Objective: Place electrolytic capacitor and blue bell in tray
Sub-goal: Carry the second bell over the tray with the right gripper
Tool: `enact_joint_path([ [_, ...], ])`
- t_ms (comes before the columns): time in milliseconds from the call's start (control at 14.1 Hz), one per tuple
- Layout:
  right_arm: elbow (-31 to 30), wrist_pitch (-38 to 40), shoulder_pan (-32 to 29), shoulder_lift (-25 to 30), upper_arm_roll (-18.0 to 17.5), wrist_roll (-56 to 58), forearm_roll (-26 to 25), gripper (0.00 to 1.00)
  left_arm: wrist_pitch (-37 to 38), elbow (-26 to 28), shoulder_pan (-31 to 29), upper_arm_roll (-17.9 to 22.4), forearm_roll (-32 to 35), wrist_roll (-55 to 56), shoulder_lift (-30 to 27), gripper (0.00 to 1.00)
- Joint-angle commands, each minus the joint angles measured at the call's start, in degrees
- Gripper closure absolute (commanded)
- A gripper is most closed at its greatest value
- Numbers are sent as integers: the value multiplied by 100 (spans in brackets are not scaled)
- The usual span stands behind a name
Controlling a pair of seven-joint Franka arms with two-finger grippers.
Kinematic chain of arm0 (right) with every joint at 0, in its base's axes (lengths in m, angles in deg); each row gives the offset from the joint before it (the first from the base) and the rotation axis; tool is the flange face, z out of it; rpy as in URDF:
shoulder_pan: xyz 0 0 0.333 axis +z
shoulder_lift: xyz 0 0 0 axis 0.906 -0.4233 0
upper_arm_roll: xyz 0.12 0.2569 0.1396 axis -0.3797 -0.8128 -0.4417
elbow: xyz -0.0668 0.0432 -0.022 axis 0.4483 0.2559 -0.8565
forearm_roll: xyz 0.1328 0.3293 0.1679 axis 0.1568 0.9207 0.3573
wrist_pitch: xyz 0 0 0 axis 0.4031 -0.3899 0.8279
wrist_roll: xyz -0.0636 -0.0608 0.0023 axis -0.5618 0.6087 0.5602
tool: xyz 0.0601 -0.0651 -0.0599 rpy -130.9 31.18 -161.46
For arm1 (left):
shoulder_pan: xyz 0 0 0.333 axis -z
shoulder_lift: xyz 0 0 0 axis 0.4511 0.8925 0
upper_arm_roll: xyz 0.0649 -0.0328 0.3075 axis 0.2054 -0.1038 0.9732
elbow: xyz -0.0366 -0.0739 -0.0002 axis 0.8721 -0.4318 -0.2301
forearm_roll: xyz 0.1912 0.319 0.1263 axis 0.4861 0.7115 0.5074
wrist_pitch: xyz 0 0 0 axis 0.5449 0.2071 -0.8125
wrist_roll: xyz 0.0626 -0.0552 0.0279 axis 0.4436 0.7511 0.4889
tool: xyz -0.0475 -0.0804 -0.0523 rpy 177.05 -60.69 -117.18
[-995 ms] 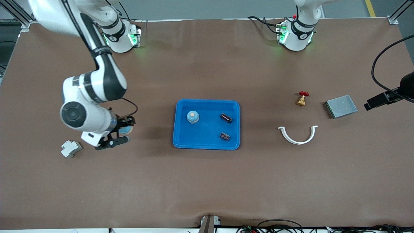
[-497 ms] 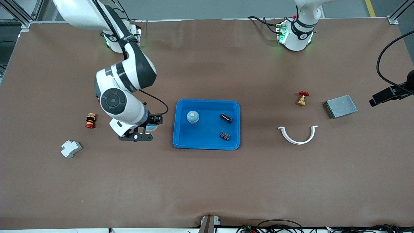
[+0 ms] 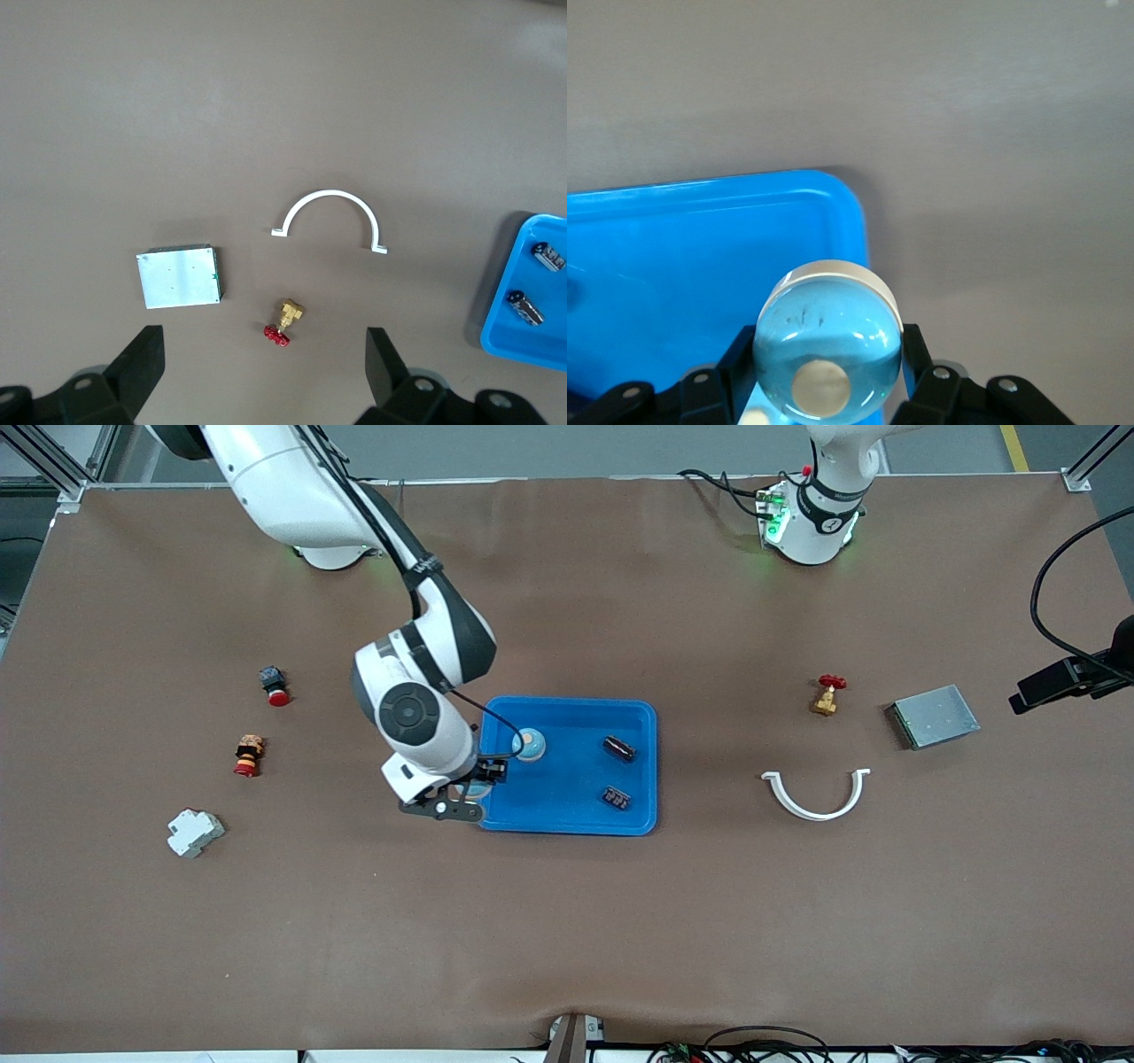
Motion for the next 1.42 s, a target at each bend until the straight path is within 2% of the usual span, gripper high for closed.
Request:
enact_joint_path([
  [0, 266, -241, 195, -349, 57, -222, 45, 99, 103, 91, 247, 184, 115, -156, -209, 0],
  [213, 284, -330, 354, -508, 66, -329, 19, 99, 164, 354, 1239, 1211, 124, -330, -428, 0],
  [355, 319, -365, 363, -595, 66, -337, 28, 99, 156, 600, 1522, 1546, 98, -760, -595, 0],
  [569, 354, -462, 450, -710, 66, -337, 28, 99, 138, 671, 1672, 1618, 115, -797, -665, 0],
  [782, 398, -471, 460, -798, 57, -337, 28, 99, -107, 978, 1664, 1618, 106, -797, -832, 0],
  [1137, 460, -620, 469, -956, 57, -294, 37, 99, -126, 918, 1725, 1478, 141, -718, -850, 0],
  [1350, 468, -629, 469, -1026, 57, -276, 37, 98, -91, 944, 1673, 1433, 19, -779, -1087, 0],
])
